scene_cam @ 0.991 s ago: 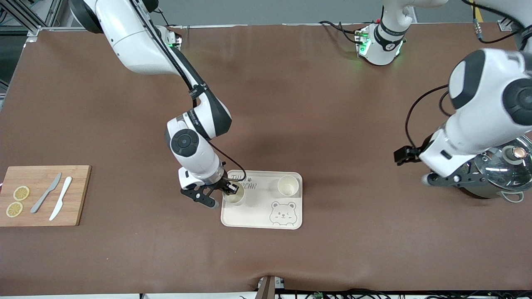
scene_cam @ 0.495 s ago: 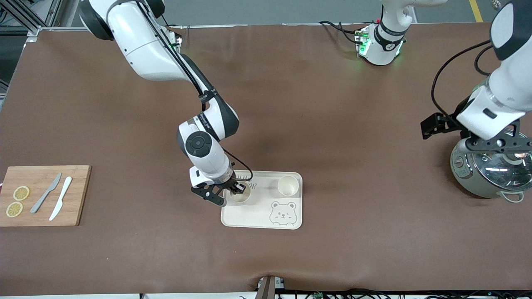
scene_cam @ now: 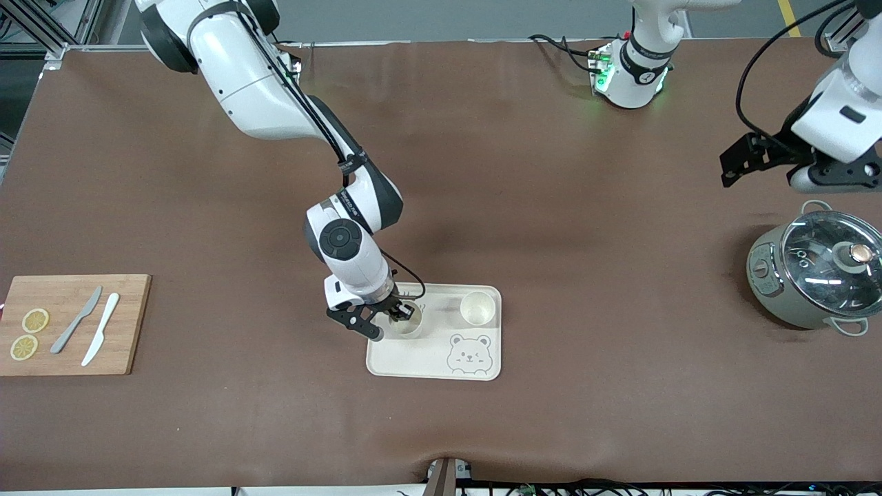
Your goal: Place white IKEA cup upright on tray with both arms
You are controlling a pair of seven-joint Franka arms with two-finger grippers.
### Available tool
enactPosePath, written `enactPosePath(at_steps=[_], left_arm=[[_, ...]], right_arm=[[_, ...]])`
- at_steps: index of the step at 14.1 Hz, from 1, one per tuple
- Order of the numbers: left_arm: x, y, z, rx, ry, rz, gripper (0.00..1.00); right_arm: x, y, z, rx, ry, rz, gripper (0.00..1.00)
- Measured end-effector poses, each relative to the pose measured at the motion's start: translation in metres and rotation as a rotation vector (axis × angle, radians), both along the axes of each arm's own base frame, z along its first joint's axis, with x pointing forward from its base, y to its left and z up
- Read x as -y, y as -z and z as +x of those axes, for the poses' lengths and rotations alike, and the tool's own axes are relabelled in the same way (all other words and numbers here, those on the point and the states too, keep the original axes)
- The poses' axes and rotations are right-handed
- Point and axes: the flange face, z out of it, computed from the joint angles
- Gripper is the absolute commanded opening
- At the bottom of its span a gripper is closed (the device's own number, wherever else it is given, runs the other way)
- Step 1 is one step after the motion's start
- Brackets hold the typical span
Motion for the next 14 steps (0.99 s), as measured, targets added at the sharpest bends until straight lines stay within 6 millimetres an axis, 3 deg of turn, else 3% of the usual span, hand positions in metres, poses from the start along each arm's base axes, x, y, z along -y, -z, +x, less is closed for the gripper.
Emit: enactPosePath(at_steps=[1,2,3,7,11,14], left_arm=[[-0.001,-0.005,-0.005,0.003,0.002,0.0,1.0],[-0.005,-0.009,-0.009,0.006,0.014,0.001,1.0],[-0.011,-0.012,-0.011,0.008,0.025,0.002,1.0],[-0.04,-0.015,-0.009,0.013,0.029,-0.002,1.0],[-0.046,-0.033,-0.007,0.055,0.017,-0.015,1.0],[-0.046,-0.03,0.002,0.05,0.025,-0.016,1.0]], right_arm=[[0.0,0.0,0.0,0.0,0.0,0.0,0.38],[0.0,0.0,0.0,0.0,0.0,0.0,0.83],[0.0,0.001,0.0,-0.001,0.001,-0.001,1.0],[0.003,0.002,0.001,0.008,-0.005,-0.018,1.0],[0.005,0.002,0.003,0.014,-0.009,-0.029,1.0],[0.007,-0.002,0.006,0.023,-0.008,-0.031,1.0]])
